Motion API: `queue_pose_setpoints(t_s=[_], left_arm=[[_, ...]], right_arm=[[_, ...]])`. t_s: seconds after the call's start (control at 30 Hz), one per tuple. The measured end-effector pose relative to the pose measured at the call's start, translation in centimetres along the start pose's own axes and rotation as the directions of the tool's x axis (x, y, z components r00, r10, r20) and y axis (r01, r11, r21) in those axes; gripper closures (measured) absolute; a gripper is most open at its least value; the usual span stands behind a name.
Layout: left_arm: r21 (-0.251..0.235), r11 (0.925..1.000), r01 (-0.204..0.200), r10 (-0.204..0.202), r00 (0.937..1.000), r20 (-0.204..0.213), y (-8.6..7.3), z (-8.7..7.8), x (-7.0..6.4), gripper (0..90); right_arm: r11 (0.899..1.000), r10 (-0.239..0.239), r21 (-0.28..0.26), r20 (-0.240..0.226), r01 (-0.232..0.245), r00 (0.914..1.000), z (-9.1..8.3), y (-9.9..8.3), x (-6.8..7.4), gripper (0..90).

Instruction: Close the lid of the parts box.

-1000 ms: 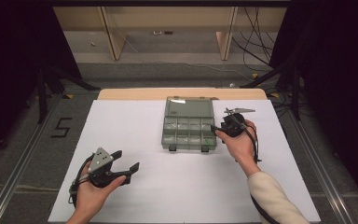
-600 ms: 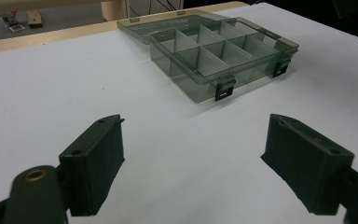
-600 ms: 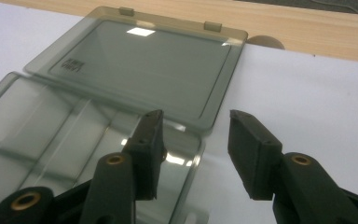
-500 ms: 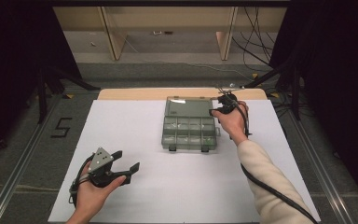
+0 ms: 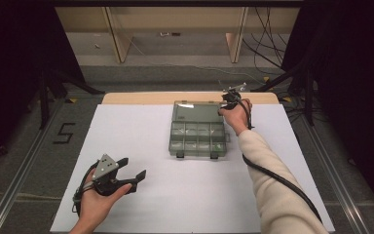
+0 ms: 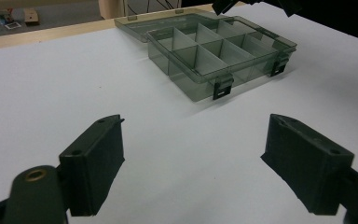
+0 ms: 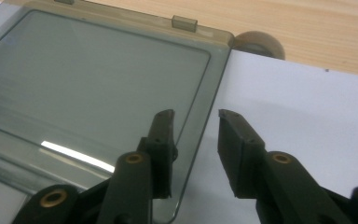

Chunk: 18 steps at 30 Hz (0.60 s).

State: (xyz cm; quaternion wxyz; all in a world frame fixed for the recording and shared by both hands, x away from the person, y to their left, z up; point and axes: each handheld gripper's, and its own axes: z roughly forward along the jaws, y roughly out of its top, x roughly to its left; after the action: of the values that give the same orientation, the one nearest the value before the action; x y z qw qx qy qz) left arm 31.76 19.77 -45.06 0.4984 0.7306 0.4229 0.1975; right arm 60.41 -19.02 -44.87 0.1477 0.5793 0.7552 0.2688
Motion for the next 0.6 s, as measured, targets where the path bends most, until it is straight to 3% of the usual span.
queue_pose_setpoints(t_s=[0.03, 0.17, 0.2, 0.23, 0.37, 0.4, 0.6], left_arm=[[-0.001, 0.9999, 0.013, -0.013, 0.9999, -0.007, 0.0, 0.0, -0.1, 19.0], [0.000, 1.0000, -0.009, 0.009, 1.0000, -0.003, 0.0, 0.0, 0.0, 19.0], [0.000, 1.0000, -0.005, 0.005, 1.0000, -0.002, 0.0, 0.0, 0.0, 19.0], [-0.001, 1.0000, 0.007, -0.007, 1.0000, -0.002, 0.0, 0.0, 0.0, 19.0], [0.001, 0.9999, -0.013, 0.013, 0.9999, -0.001, 0.0, 0.0, 0.0, 19.1], [-0.001, 0.9999, -0.012, 0.012, 0.9999, 0.000, 0.0, 0.0, 0.0, 19.1], [0.000, 1.0000, 0.004, -0.004, 1.0000, -0.004, 0.0, 0.0, -0.1, 19.2]], right_arm=[[1.000, -0.006, 0.002, -0.001, 0.006, 1.0000, 0.2, 0.2, -0.2, 68.5], [0.999, 0.009, 0.038, 0.005, -0.009, 0.9999, 0.8, 0.4, -0.2, 72.6], [0.999, -0.015, 0.031, 0.005, 0.015, 0.9999, 0.9, 0.5, -0.4, 73.1], [0.999, 0.022, 0.048, 0.003, -0.022, 0.9998, 1.0, 0.5, -0.2, 74.0], [0.998, 0.040, 0.054, -0.001, -0.040, 0.9992, 1.3, 0.7, -0.4, 77.9], [0.999, 0.014, 0.052, 0.005, -0.014, 0.9999, 1.3, 0.8, -0.5, 78.6], [0.996, 0.064, 0.054, 0.015, -0.064, 0.9979, 1.4, 0.9, -0.4, 84.0]])
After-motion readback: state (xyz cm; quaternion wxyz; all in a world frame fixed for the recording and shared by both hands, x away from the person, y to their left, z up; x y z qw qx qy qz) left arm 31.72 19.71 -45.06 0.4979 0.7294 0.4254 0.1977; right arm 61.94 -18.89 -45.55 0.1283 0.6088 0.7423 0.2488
